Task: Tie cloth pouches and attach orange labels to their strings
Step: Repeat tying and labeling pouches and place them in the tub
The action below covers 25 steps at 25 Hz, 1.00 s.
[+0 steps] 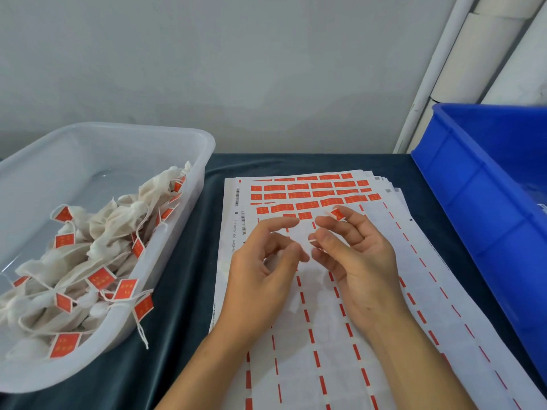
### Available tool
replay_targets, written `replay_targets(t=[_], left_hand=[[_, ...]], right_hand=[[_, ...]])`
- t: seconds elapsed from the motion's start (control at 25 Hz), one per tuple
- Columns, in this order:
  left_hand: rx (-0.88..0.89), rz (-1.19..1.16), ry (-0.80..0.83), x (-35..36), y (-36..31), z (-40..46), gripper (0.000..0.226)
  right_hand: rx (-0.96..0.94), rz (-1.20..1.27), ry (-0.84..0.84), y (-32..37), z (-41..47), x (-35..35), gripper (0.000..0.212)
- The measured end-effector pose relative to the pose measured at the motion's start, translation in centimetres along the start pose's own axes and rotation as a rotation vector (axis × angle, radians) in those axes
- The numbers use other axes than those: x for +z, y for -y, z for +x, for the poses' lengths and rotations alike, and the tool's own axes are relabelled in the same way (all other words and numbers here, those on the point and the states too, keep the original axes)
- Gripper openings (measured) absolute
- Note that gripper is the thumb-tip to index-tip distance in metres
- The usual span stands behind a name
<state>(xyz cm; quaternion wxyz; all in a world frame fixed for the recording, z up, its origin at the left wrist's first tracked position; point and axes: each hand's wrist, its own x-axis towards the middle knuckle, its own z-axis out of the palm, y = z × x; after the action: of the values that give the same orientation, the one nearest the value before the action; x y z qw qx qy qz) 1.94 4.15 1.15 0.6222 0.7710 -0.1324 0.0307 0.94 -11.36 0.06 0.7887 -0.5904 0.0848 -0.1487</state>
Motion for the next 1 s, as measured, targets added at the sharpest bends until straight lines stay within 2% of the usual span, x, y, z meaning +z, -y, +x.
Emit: replay_targets(t=[0.16,0.28,0.44,0.6,0.72,0.84,0.92,1.0], left_hand=[[0.011,0.079,0.051,0.0,0.2,0.1,0.010],[-0.001,0.083,0.082,0.1,0.1,0.0,0.013],[-0.046,-0.053,0.107,-0.3,-0.6,0.1,0.018],[-0.132,-0.158,0.118,-0.4,-1.3,0.2,0.020],[-0.198,-0.267,0.063,-0.6,-1.6,0.4,0.021],[-0.218,-0.333,0.014,-0.8,-1.7,0.5,0.022],[-0.205,-0.360,-0.004,-1.0,-1.7,0.5,0.022],[-0.196,-0.366,-0.019,-1.0,-1.7,0.5,0.022]], right_hand=[[0.025,0.056,0.017,0.1,0.0,0.0,0.055],[0.015,0.058,0.019,0.3,0.0,0.0,0.056],[-0.009,0.039,0.021,0.5,-0.2,0.4,0.063],[-0.017,0.066,-0.003,0.6,-0.2,0.4,0.044],[0.000,0.079,-0.025,0.8,-0.4,0.3,0.032],[-0.023,-0.025,-0.060,0.7,-0.5,0.4,0.015],[-0.057,-0.103,-0.080,0.8,-0.7,0.7,0.013],[-0.095,-0.124,-0.084,0.8,-0.8,0.9,0.023]])
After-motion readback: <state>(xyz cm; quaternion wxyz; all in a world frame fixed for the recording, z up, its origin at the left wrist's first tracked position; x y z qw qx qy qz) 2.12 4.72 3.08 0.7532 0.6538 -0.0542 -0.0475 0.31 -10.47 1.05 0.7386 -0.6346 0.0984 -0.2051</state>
